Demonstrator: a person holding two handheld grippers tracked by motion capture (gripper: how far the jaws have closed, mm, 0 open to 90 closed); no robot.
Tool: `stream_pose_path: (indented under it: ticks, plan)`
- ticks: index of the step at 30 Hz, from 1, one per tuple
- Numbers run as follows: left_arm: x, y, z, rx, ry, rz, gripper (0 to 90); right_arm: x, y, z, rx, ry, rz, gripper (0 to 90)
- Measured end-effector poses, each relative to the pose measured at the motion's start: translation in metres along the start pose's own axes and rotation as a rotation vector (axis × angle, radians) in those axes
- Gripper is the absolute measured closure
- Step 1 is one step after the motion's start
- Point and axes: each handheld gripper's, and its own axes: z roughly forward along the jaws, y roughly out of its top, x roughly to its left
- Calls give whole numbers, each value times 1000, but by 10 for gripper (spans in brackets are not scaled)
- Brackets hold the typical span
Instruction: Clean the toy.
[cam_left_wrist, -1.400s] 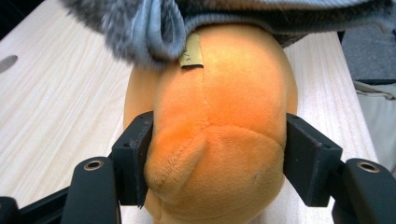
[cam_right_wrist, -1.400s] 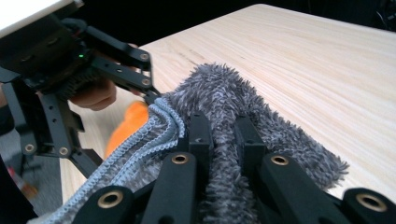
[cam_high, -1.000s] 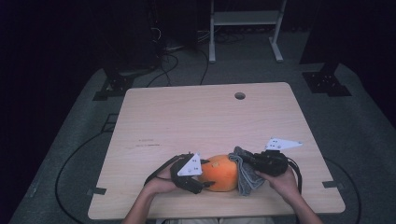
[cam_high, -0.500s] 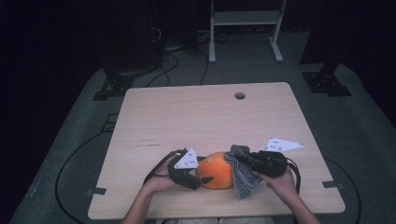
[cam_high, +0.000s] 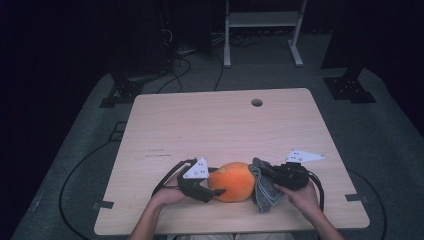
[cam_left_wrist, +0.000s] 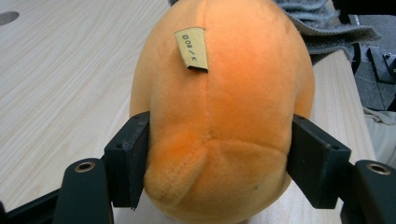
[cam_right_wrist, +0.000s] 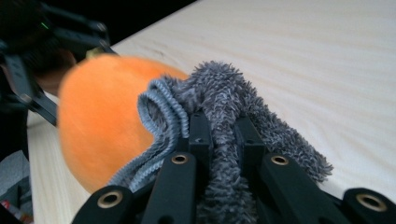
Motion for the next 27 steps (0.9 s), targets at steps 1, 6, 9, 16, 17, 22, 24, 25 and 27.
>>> stream_pose_path:
  ticks: [1, 6, 9, 16, 17, 22, 24, 25, 27]
  plan:
    - [0, -1, 0, -5, 0, -3, 294, 4, 5, -2, -38, 23, -6, 799]
    - [2, -2, -1, -9, -5, -11, 294, 6, 6, 2, -31, 39, -20, 799]
    - [3, -2, 0, -13, -8, -20, 280, -8, -7, 8, 33, 24, 53, 799]
    - [5, -2, 2, -6, -20, -51, 199, -7, -2, -2, 23, -2, 35, 799]
    - [4, -1, 3, -11, -18, -57, 199, -3, 2, -4, 6, 0, 19, 800]
    - [-1, 8, 8, -21, -6, -28, 297, 23, 34, -15, -86, 43, -73, 799]
    - [-3, 12, 10, -31, -2, -26, 304, 39, 48, -13, -106, 61, -133, 800]
    - [-4, 12, 10, -37, -9, -25, 298, 42, 50, -10, -87, 57, -148, 800]
    - [-4, 12, 10, -42, -14, -24, 279, 44, 49, -5, -60, 47, -165, 799]
